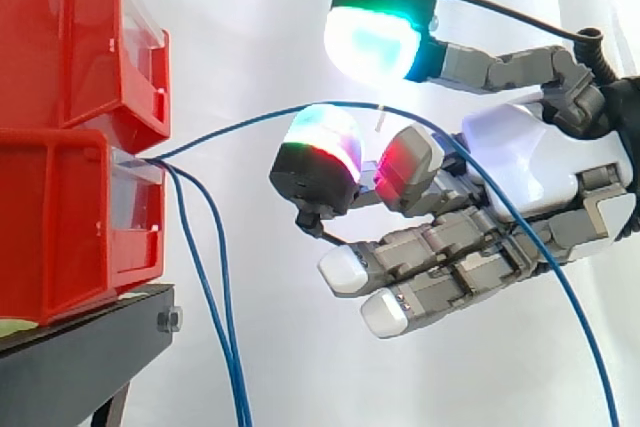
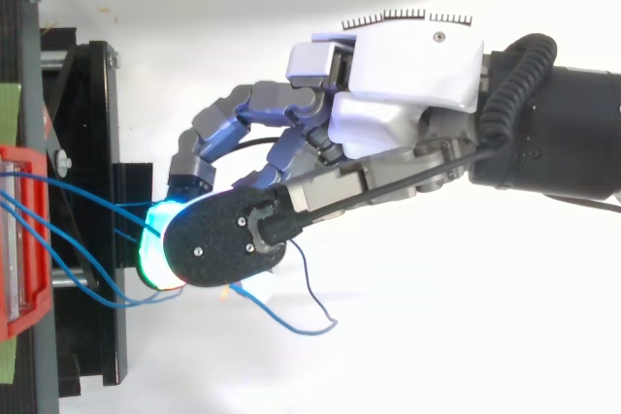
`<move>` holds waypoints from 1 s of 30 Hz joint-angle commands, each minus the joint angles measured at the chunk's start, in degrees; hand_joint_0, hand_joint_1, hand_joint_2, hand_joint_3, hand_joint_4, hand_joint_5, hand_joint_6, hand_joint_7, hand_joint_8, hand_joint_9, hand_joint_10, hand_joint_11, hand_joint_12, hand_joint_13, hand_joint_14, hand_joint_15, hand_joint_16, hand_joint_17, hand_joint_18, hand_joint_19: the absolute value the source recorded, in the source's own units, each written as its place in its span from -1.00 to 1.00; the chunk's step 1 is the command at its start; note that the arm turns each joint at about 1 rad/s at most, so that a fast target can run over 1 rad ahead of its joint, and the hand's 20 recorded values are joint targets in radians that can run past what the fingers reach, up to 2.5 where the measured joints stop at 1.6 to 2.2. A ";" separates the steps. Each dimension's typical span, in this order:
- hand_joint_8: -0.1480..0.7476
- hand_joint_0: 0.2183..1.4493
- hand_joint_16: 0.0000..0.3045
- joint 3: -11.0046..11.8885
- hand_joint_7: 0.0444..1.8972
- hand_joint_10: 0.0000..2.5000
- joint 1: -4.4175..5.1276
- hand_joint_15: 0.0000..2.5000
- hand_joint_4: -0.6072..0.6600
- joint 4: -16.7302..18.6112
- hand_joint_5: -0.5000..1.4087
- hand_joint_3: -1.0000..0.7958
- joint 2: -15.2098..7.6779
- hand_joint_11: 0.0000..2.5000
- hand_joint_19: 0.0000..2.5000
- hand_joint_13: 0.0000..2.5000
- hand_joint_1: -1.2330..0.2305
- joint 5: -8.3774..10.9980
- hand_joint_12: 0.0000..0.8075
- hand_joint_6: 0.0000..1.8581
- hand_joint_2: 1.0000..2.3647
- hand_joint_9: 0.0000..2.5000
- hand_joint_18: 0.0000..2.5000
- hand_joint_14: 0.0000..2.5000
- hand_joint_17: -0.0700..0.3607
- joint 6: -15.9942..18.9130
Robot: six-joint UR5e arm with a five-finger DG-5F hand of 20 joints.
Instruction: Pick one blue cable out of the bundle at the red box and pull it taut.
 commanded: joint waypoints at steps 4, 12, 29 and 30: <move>0.12 -0.39 -0.64 -0.09 -0.20 -0.99 0.01 -0.73 0.19 0.02 -0.71 -0.44 -0.08 -0.17 -0.87 -0.43 -0.29 0.14 -0.04 -0.05 -1.00 -0.09 -0.57 -0.99 -0.11 -0.02; 0.09 -0.31 -0.65 0.00 -0.17 -0.99 0.01 -0.73 0.13 0.02 -0.71 -0.43 0.01 -0.15 -0.88 -0.43 -0.34 0.14 -0.06 -0.05 -1.00 -0.10 -0.56 -0.99 -0.12 -0.02; -0.01 -0.25 -0.66 0.00 -0.18 -0.99 0.01 -0.73 -0.19 -0.07 -0.73 -0.38 0.01 -0.14 -0.87 -0.45 -0.36 -0.13 -0.09 -0.04 -0.99 -0.13 -0.58 -0.99 -0.14 -0.02; -0.01 -0.25 -0.66 0.00 -0.18 -0.99 0.01 -0.73 -0.19 -0.07 -0.73 -0.38 0.01 -0.14 -0.87 -0.45 -0.35 -0.13 -0.09 -0.04 -0.99 -0.13 -0.58 -0.99 -0.14 -0.02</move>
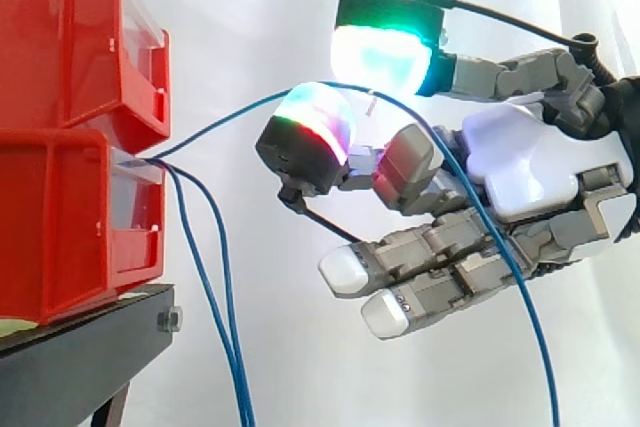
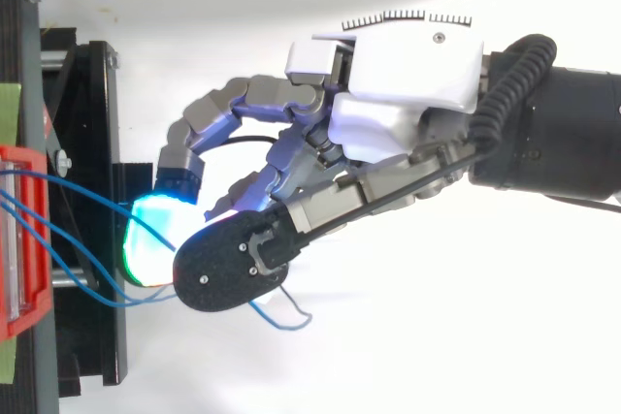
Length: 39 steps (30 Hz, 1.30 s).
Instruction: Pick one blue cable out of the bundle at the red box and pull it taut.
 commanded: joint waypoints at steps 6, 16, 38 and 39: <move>-0.01 -0.30 -0.67 -0.06 -0.16 -0.99 0.00 -0.72 -0.24 -0.06 -0.73 -0.31 0.01 -0.14 -0.84 -0.45 -0.26 -0.06 -0.10 -0.04 -0.98 -0.12 -0.58 -0.99 -0.15 0.00; 0.03 -0.48 -0.65 -0.06 -0.18 -0.99 0.00 -0.71 -0.14 0.03 -0.73 -0.44 0.01 -0.14 -0.82 -0.45 -0.13 0.03 -0.04 -0.05 -1.00 -0.12 -0.59 -0.99 -0.12 0.00; 0.07 -0.58 -0.63 -0.06 -0.22 -0.99 0.00 -0.72 -0.11 0.03 -0.71 -0.44 0.01 -0.10 -0.87 -0.44 -0.44 0.21 -0.01 -0.01 -1.00 -0.13 -0.55 -0.99 -0.08 0.00; 0.07 -0.58 -0.63 -0.06 -0.22 -0.99 0.00 -0.73 -0.12 0.03 -0.71 -0.44 -0.08 -0.11 -0.87 -0.44 -0.44 0.21 -0.02 -0.01 -1.00 -0.13 -0.55 -0.99 -0.09 0.00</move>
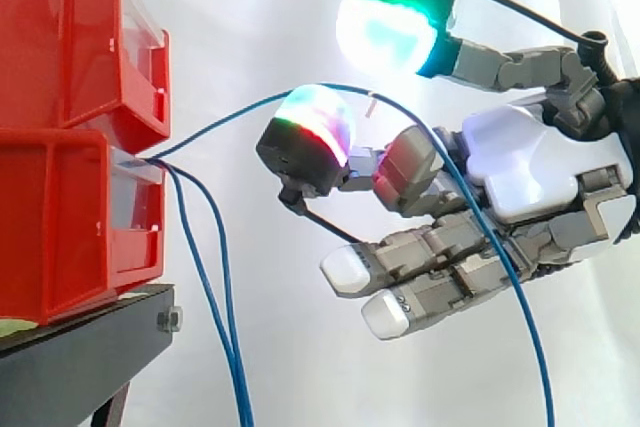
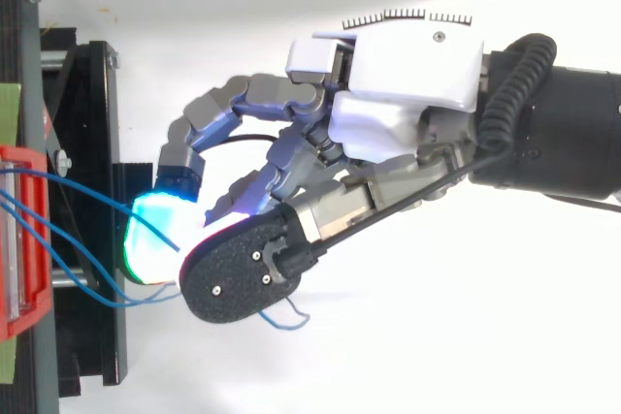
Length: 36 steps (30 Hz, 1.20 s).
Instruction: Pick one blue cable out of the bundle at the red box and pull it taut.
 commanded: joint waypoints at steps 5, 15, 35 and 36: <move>0.01 -0.45 -0.66 -0.01 -0.17 -0.99 0.00 -0.72 -0.21 -0.09 -0.71 -0.44 0.03 -0.10 -0.86 -0.45 -0.39 -0.17 -0.07 -0.03 -1.00 -0.14 -0.58 -0.99 -0.14 0.00; -0.03 -0.26 -0.67 -0.01 -0.14 -0.99 0.00 -0.72 -0.27 -0.09 -0.71 -0.44 0.03 -0.10 -0.87 -0.46 -0.40 -0.17 -0.10 -0.03 -1.00 -0.16 -0.59 -0.99 -0.16 0.00; -0.03 -0.39 -0.67 -0.10 -0.11 -0.99 0.00 -0.70 -0.29 -0.18 -0.71 -0.34 0.03 -0.11 -0.82 -0.49 -0.20 -0.26 -0.08 -0.04 -0.99 -0.19 -0.61 -0.99 -0.15 0.09; -0.03 -0.39 -0.67 -0.01 -0.11 -0.99 0.00 -0.71 -0.29 -0.18 -0.71 -0.33 0.03 -0.11 -0.82 -0.49 -0.20 -0.26 -0.08 -0.04 -0.99 -0.19 -0.61 -0.99 -0.15 0.09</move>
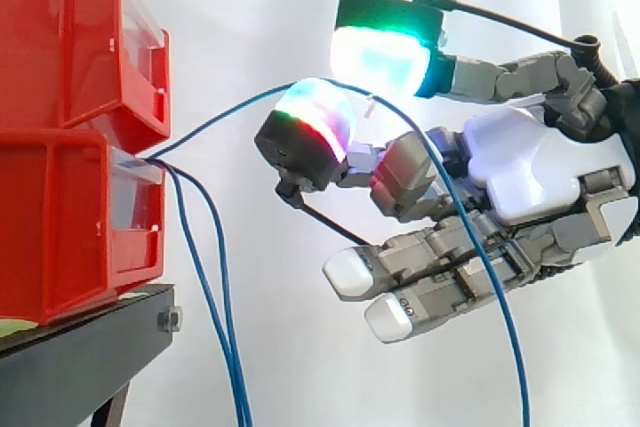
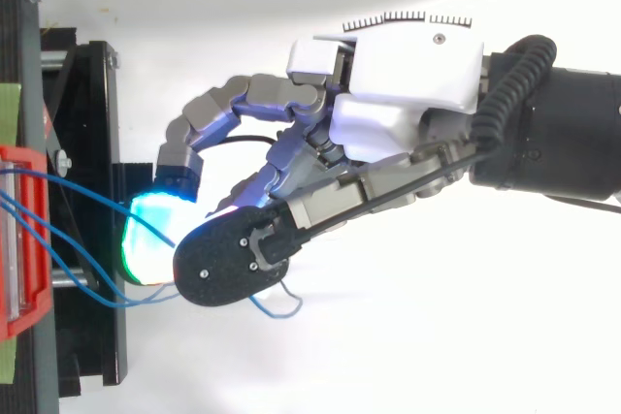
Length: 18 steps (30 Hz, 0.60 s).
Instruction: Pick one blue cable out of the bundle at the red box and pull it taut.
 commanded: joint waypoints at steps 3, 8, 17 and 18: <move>-0.02 -0.40 -0.67 -0.02 -0.10 -0.99 0.00 -0.71 -0.30 0.00 -0.71 -0.26 0.01 -0.12 -0.81 -0.50 -0.18 0.09 -0.08 -0.04 -0.98 -0.20 -0.62 -0.99 -0.15 0.00; -0.04 -0.41 -0.67 -0.02 -0.09 -0.99 0.00 -0.70 -0.32 0.00 -0.71 -0.12 0.01 -0.12 -0.80 -0.51 -0.16 0.09 -0.07 -0.03 -0.97 -0.22 -0.63 -0.99 -0.15 -0.09; -0.03 -0.42 -0.67 -0.02 -0.11 -0.99 0.00 -0.70 -0.28 0.00 -0.71 -0.17 0.01 -0.13 -0.80 -0.51 -0.16 0.09 -0.07 -0.02 -0.98 -0.22 -0.63 -0.99 -0.15 0.00; -0.04 -0.42 -0.67 -0.02 -0.12 -0.99 0.09 -0.70 -0.28 0.00 -0.71 -0.18 0.01 -0.13 -0.80 -0.51 -0.16 0.09 -0.07 -0.03 -0.98 -0.22 -0.63 -0.99 -0.15 -0.09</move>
